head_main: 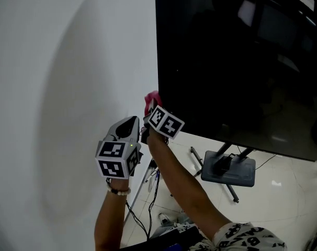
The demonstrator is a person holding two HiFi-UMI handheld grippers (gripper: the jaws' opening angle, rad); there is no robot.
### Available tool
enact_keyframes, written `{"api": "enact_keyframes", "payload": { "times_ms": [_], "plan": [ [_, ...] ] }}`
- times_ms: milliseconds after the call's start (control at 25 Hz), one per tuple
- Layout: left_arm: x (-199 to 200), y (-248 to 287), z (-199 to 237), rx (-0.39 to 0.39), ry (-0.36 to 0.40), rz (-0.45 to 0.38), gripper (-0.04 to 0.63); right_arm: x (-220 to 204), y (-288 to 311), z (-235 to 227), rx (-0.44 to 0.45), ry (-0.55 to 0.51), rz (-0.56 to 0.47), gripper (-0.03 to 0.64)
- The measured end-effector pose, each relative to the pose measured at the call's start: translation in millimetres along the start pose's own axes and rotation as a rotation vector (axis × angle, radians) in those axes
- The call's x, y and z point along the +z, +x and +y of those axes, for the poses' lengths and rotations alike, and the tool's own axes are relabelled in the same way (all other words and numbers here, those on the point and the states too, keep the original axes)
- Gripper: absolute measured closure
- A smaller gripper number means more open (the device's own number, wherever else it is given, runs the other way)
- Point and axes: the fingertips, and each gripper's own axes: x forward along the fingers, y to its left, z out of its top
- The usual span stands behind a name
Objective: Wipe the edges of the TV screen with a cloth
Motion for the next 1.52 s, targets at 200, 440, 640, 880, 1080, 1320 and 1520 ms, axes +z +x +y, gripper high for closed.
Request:
{"api": "enact_keyframes", "payload": {
  "times_ms": [200,440,640,880,1080,1320,1520],
  "plan": [
    [-20,5,0,0.009,-0.003,0.028,0.609,-42,8,-35,-0.062,0.005,0.066,0.535],
    [-53,7,-4,0.013,-0.047,0.075,0.609,-84,12,-72,-0.135,-0.023,0.133,0.535],
    [-74,3,-8,0.014,-0.083,0.108,0.609,-111,13,-98,-0.179,-0.034,0.183,0.535],
    [-101,3,-11,0.013,-0.118,0.141,0.609,-139,15,-124,-0.217,-0.076,0.234,0.535],
    [-116,4,-15,0.015,-0.136,0.165,0.609,-156,16,-140,-0.239,-0.078,0.274,0.535],
    [-125,9,-18,-0.005,-0.158,0.177,0.609,-156,9,-157,-0.258,-0.079,0.298,0.535],
    [-125,16,-25,-0.028,-0.173,0.181,0.609,-139,-3,-163,-0.24,-0.125,0.281,0.537]
  ]
}}
